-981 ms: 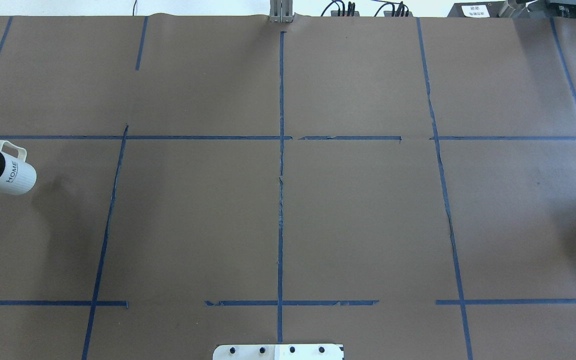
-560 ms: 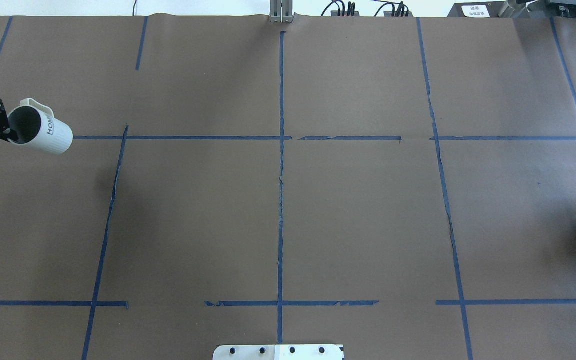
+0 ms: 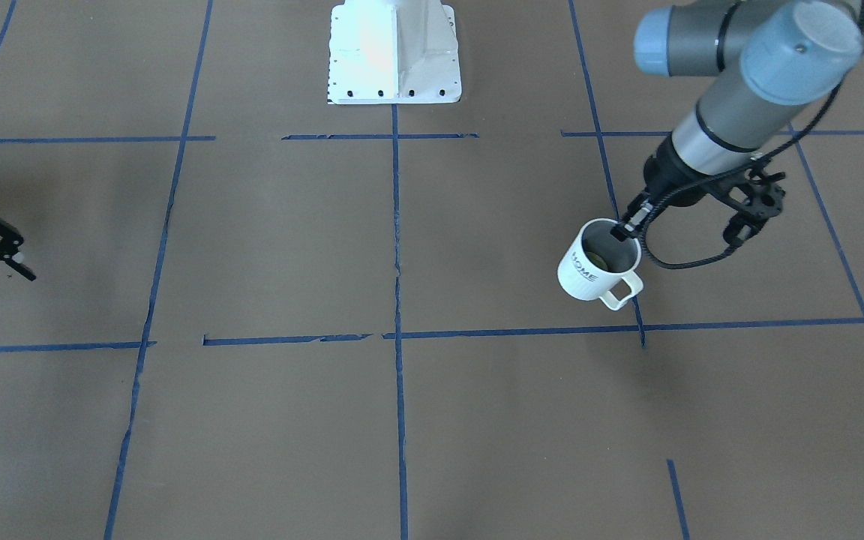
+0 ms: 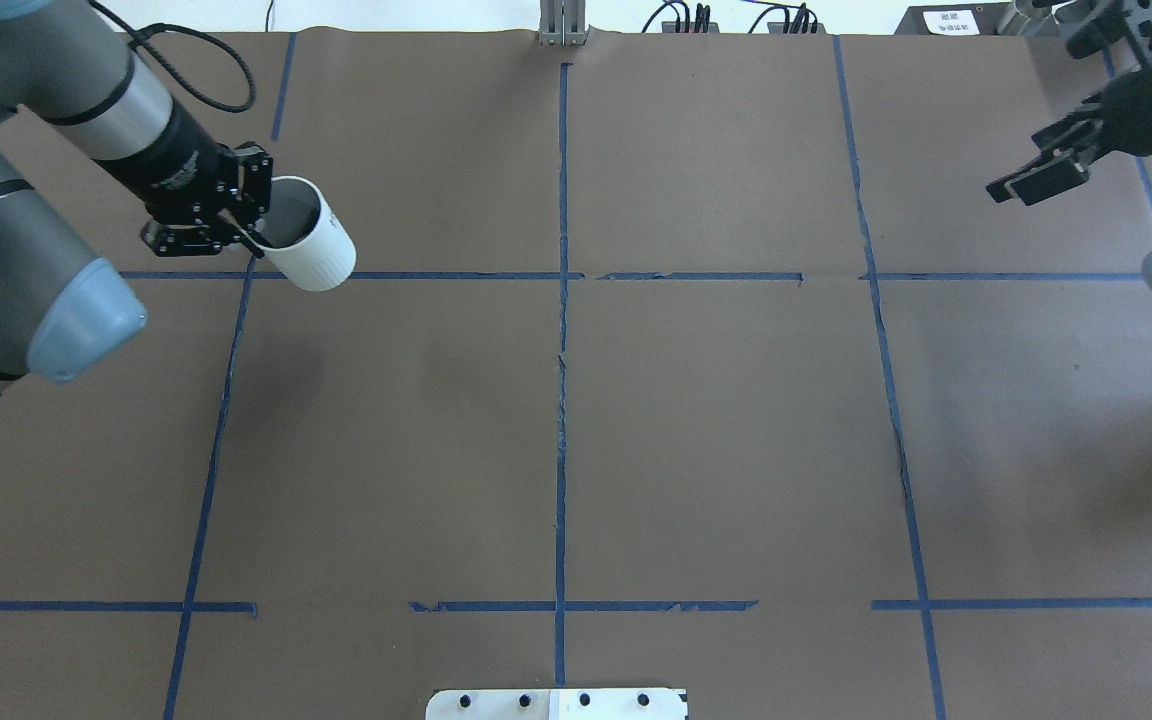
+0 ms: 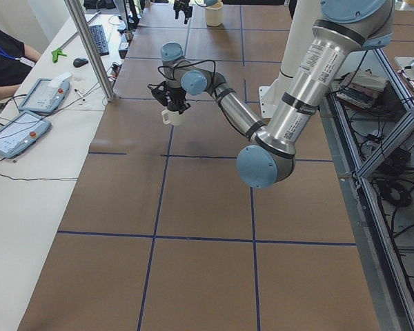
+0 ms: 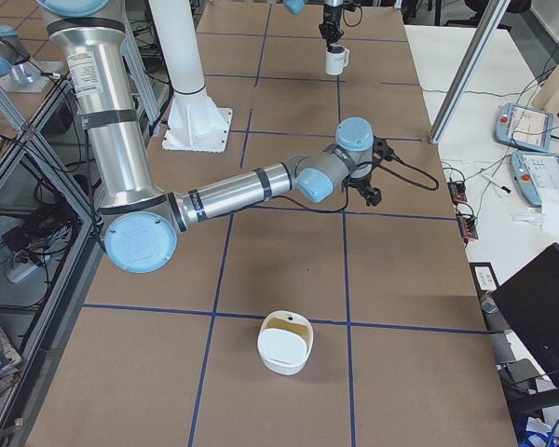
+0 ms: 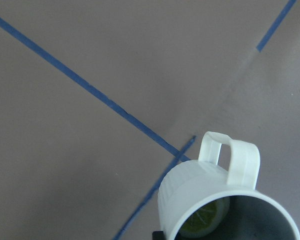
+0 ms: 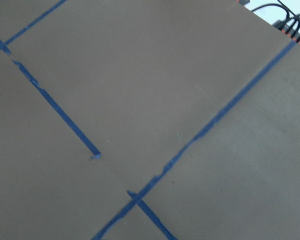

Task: Left arm hands cup to right arm to dump lemon

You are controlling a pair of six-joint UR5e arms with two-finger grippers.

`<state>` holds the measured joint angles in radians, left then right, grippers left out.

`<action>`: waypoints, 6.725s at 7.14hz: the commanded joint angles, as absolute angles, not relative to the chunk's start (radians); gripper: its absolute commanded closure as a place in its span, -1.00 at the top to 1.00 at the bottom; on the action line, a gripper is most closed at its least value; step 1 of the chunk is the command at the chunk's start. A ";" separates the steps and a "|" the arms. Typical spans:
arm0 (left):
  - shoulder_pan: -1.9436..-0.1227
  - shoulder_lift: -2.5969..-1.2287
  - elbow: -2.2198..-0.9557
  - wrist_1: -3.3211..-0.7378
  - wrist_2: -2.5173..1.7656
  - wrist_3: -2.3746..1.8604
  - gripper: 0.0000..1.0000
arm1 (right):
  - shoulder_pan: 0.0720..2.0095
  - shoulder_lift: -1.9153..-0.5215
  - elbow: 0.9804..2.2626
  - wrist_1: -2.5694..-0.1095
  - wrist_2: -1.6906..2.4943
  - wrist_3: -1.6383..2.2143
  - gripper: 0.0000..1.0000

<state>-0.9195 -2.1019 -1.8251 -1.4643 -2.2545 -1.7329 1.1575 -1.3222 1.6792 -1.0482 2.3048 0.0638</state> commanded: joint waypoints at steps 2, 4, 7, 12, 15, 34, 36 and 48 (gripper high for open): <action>-0.850 -2.259 -1.777 -1.437 -2.255 -1.986 -1.00 | 0.894 -1.305 1.655 -0.572 2.022 0.340 0.90; -0.847 -2.325 -1.717 -1.459 -2.253 -2.112 -1.00 | 0.606 -1.257 1.651 -0.352 1.547 0.404 0.98; -0.810 -2.394 -1.652 -1.540 -2.253 -2.249 -1.00 | 0.450 -1.154 1.621 -0.339 1.364 0.416 0.98; -0.741 -2.398 -1.670 -1.614 -2.258 -2.246 -1.00 | 0.433 -1.124 1.620 -0.345 1.355 0.408 0.98; -0.729 -2.402 -1.678 -1.643 -2.258 -2.252 -1.00 | 0.433 -1.124 1.620 -0.345 1.353 0.408 0.98; -0.864 -1.945 -1.807 -1.712 -2.231 -1.071 1.00 | 0.608 -1.259 1.626 -0.473 1.354 0.582 -0.94; -0.880 -1.860 -1.804 -1.692 -2.178 -0.799 1.00 | 0.701 -1.423 1.687 -0.468 1.356 0.607 -0.92; -0.902 -1.864 -1.786 -1.657 -2.186 -0.745 1.00 | 0.814 -2.031 1.292 0.784 1.356 1.516 -0.81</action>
